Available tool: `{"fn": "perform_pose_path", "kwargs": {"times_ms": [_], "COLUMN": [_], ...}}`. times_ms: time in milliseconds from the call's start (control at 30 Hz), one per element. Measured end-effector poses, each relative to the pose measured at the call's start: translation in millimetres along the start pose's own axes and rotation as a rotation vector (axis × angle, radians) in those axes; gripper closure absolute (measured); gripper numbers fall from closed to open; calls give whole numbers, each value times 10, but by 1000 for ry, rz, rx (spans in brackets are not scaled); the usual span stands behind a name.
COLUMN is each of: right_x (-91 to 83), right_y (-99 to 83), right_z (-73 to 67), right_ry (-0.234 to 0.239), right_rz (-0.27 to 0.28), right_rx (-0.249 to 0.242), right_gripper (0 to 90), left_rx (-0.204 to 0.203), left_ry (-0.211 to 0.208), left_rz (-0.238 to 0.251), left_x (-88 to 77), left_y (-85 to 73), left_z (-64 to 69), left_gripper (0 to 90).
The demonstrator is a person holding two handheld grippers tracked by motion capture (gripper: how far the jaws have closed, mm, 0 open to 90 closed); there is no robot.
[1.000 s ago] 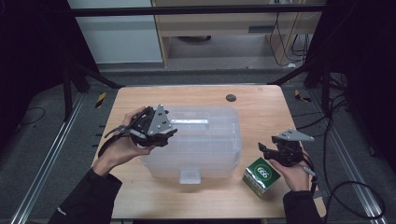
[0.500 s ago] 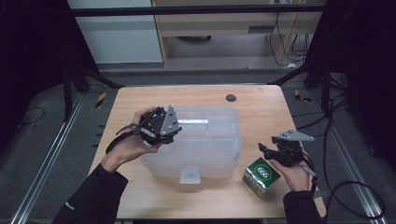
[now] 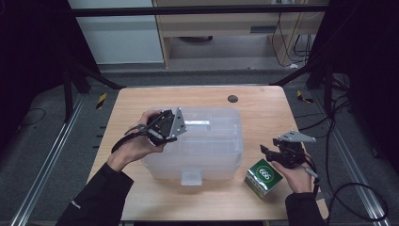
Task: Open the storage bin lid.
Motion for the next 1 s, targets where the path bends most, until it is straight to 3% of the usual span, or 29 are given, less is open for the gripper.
{"fn": "perform_pose_path", "kwargs": {"times_ms": [233, 400, 667, 1000], "right_x": [6, 9, -14, -118], "right_y": [-6, -6, 9, 63], "right_z": [-6, -18, -62, -162], "right_ry": [5, 11, 40, 93], "right_rz": [-9, -14, -21, -14], "right_rx": [1, -1, 16, 25], "right_gripper": [441, 444, 465, 571], "left_rx": [53, 64, 112, 122], "left_ry": [16, 22, 41, 48], "left_rz": [-38, -56, -83, -71], "left_x": [-1, 3, 1, -3], "left_y": [20, 34, 48, 50], "left_z": [0, 10, 13, 21], "left_gripper": [678, 684, 697, 707]}}
Point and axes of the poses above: each handheld gripper's, and its own axes: x roughly forward along the jaws, y roughly out of its top, z roughly to its right, the point moved 6 cm from there along x, roughly forward along the jaws, and after that the axes turned 2 degrees about x, right-handed, at the moved point
